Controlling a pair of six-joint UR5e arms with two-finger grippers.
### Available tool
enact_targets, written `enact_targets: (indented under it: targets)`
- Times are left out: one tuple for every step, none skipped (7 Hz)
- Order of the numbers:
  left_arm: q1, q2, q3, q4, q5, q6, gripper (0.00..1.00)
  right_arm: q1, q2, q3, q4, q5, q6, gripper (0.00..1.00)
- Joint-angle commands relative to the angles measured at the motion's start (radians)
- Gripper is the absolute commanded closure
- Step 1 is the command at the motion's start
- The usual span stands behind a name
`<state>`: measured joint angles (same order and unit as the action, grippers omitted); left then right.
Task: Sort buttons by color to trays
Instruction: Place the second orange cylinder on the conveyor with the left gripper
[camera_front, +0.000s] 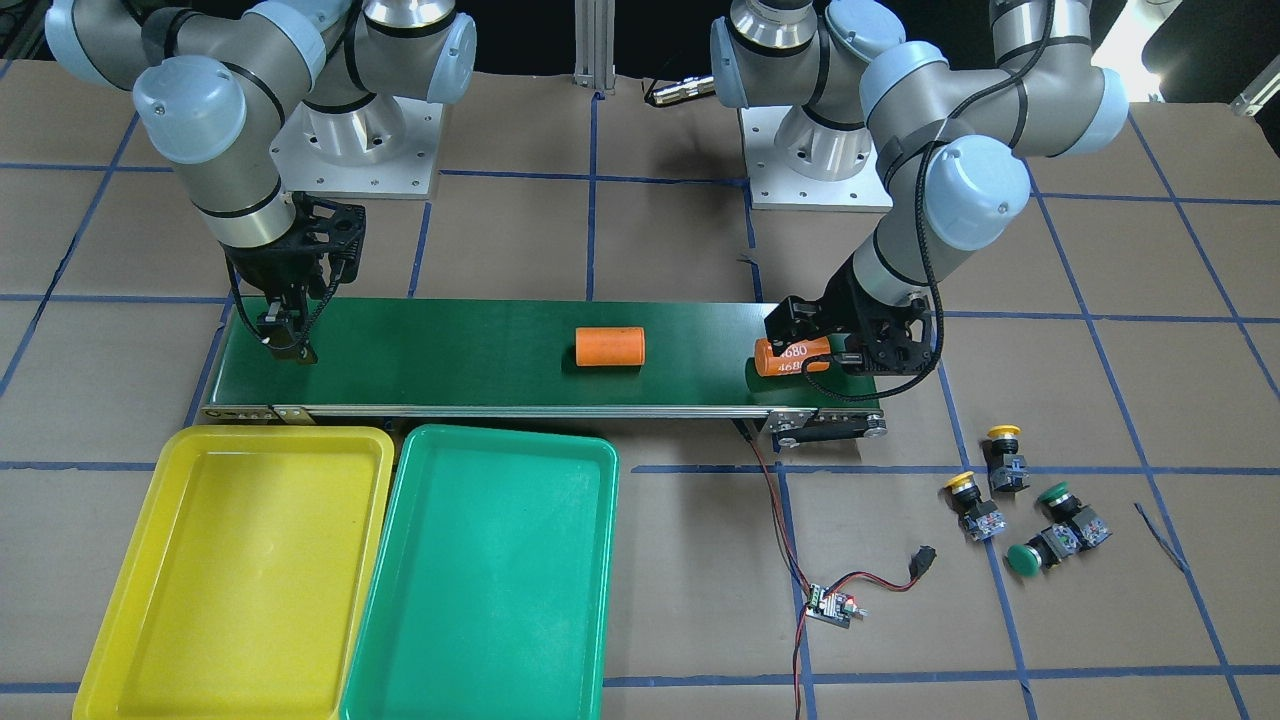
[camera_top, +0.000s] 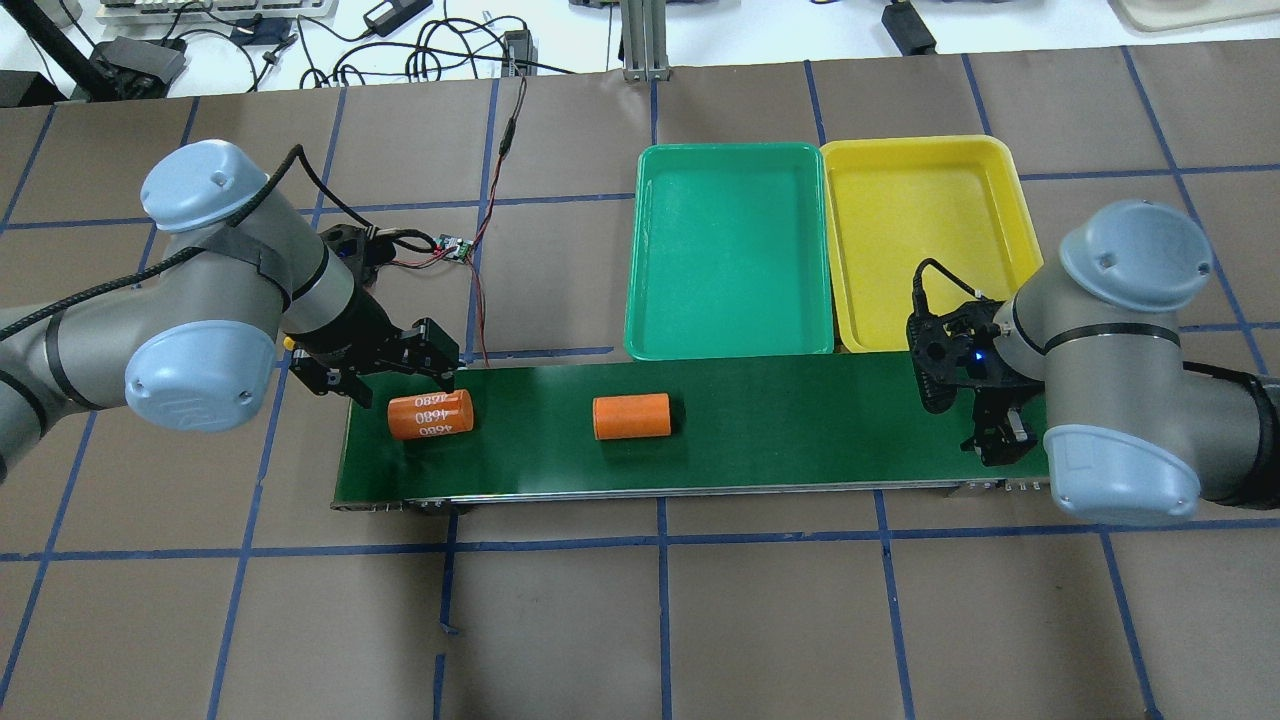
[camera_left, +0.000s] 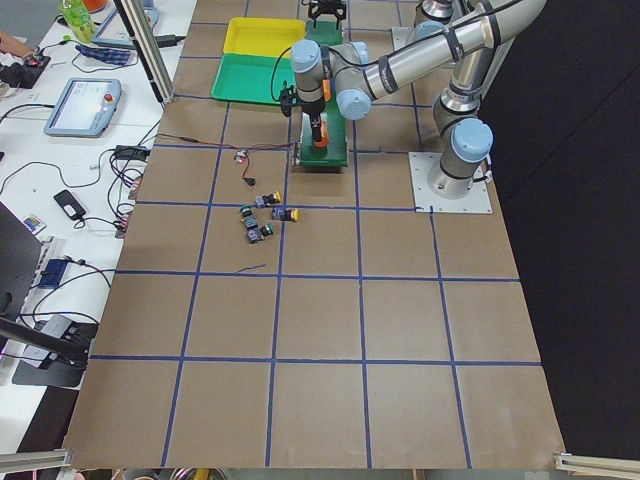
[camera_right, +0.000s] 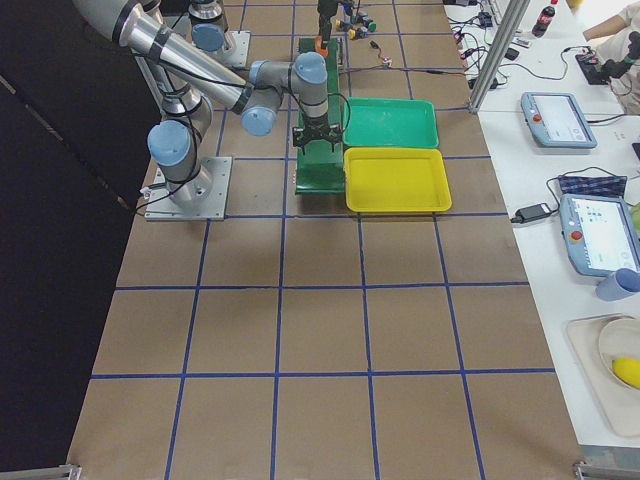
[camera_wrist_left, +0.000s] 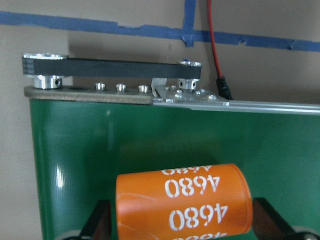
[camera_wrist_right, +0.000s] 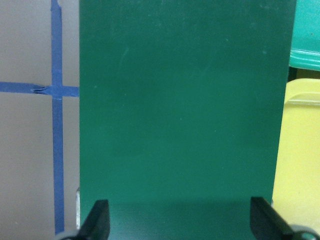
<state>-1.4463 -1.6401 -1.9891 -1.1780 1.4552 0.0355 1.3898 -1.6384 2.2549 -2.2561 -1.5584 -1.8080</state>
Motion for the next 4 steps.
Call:
enact_targets:
  targets:
    - [0.123, -0.025, 0.14, -0.028, 0.057, 0.134, 0.0, 0.0, -0.006, 0.0, 0.0, 0.0, 0.004, 0.0]
    - [0.226, -0.042, 0.142, -0.019, 0.056, 0.29, 0.0, 0.0, 0.0, 0.0, -0.002, 0.001, 0.001, 0.0]
    - [0.329, -0.075, 0.159, -0.015, 0.054, 0.445, 0.0, 0.0, -0.003, 0.0, -0.002, -0.002, 0.001, 0.0]
    - [0.378, -0.119, 0.158, 0.042, 0.053, 0.521, 0.0, 0.0, 0.0, 0.0, -0.038, -0.008, -0.008, 0.0]
